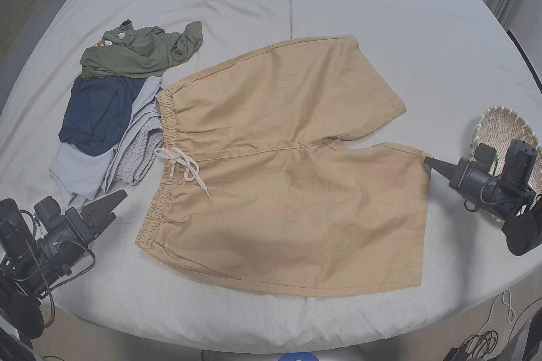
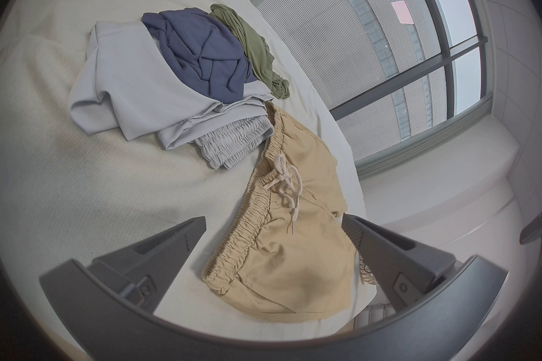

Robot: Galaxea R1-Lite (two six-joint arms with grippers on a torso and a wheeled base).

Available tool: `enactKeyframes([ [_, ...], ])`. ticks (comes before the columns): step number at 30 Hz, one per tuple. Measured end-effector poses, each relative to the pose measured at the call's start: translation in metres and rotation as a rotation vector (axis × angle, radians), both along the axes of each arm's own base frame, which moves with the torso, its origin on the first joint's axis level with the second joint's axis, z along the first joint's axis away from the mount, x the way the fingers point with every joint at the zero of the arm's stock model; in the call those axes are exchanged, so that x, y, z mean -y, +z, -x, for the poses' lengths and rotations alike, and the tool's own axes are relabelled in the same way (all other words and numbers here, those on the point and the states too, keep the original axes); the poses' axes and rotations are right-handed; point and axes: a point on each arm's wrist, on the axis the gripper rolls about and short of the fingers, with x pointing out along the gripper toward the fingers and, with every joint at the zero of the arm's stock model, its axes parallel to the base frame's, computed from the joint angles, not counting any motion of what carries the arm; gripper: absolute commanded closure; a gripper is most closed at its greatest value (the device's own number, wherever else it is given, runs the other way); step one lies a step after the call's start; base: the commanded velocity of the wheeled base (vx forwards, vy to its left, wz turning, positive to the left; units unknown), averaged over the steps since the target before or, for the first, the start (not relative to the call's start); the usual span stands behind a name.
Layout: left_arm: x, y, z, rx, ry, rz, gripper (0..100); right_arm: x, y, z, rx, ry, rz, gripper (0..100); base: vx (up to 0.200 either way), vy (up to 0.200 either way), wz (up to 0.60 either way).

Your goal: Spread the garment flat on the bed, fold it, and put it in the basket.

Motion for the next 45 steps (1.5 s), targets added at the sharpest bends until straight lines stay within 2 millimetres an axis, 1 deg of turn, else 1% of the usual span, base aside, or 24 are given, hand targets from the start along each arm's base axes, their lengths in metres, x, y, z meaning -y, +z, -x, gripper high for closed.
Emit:
enactKeyframes([
  [6, 0.000, 0.001, 0.001, 0.002, 0.003, 0.004, 0, 0.004, 0.004, -0.010, 0.025, -0.018, -0.006, 100, 0.000, 0.000, 0.00],
  [13, 0.000, 0.000, 0.001, -0.007, 0.003, 0.005, 0, 0.005, 0.004, -0.014, 0.028, -0.024, -0.006, 100, 0.000, 0.000, 0.00],
  [14, 0.000, 0.000, 0.001, -0.007, 0.002, 0.005, 0, 0.005, 0.004, -0.015, 0.028, -0.023, -0.006, 0, 0.000, 0.000, 0.00],
  [21, 0.001, -0.002, 0.001, -0.032, -0.017, 0.008, 0, 0.005, 0.007, -0.010, 0.034, -0.022, -0.007, 0, 0.000, 0.000, 0.00],
  [24, 0.002, -0.006, 0.001, -0.068, -0.066, 0.016, 0, 0.004, 0.011, -0.004, 0.036, -0.020, -0.010, 0, 0.000, 0.000, 0.00],
  [30, 0.006, -0.018, -0.003, -0.138, -0.107, 0.016, 0, 0.003, 0.017, 0.011, 0.045, -0.015, -0.013, 0, 0.000, 0.000, 0.00],
  [39, 0.013, -0.038, -0.013, -0.232, -0.116, 0.008, 0, 0.003, 0.027, 0.029, 0.073, -0.012, -0.013, 0, 0.000, 0.000, 0.00],
  [45, 0.014, -0.046, -0.016, -0.268, -0.121, 0.014, 0, 0.003, 0.032, 0.039, 0.057, -0.013, -0.013, 0, 0.000, 0.000, 0.00],
])
